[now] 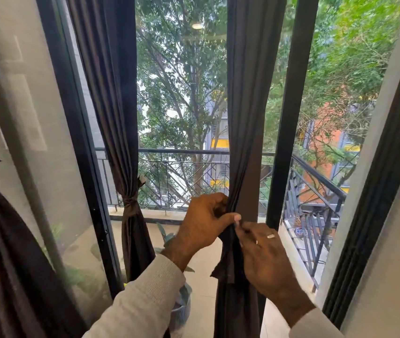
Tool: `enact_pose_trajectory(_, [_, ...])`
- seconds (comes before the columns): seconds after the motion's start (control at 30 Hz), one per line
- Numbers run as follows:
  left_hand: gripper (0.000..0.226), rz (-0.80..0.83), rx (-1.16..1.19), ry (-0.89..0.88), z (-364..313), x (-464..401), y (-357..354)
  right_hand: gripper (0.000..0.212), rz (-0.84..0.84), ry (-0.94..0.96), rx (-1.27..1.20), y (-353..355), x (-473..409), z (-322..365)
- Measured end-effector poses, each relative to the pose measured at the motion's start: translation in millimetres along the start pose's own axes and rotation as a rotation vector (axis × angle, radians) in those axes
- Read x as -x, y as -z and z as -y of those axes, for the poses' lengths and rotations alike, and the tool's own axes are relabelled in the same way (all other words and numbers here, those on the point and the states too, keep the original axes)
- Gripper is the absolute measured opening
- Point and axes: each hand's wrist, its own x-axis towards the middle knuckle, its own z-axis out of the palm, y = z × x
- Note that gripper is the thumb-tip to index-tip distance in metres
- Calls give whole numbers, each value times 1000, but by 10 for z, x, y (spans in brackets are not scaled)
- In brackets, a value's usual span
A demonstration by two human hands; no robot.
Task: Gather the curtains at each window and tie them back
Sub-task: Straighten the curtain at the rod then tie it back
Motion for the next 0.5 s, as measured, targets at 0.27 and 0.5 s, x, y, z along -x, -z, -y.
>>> enact_pose_trajectory(0.27, [25, 81, 209, 92, 80, -52, 78, 48, -88, -889, -764, 1, -291, -358])
enact_pose_trajectory(0.5, [29, -9, 21, 128, 122, -90, 48, 7, -297, -501, -68, 30, -23, -72])
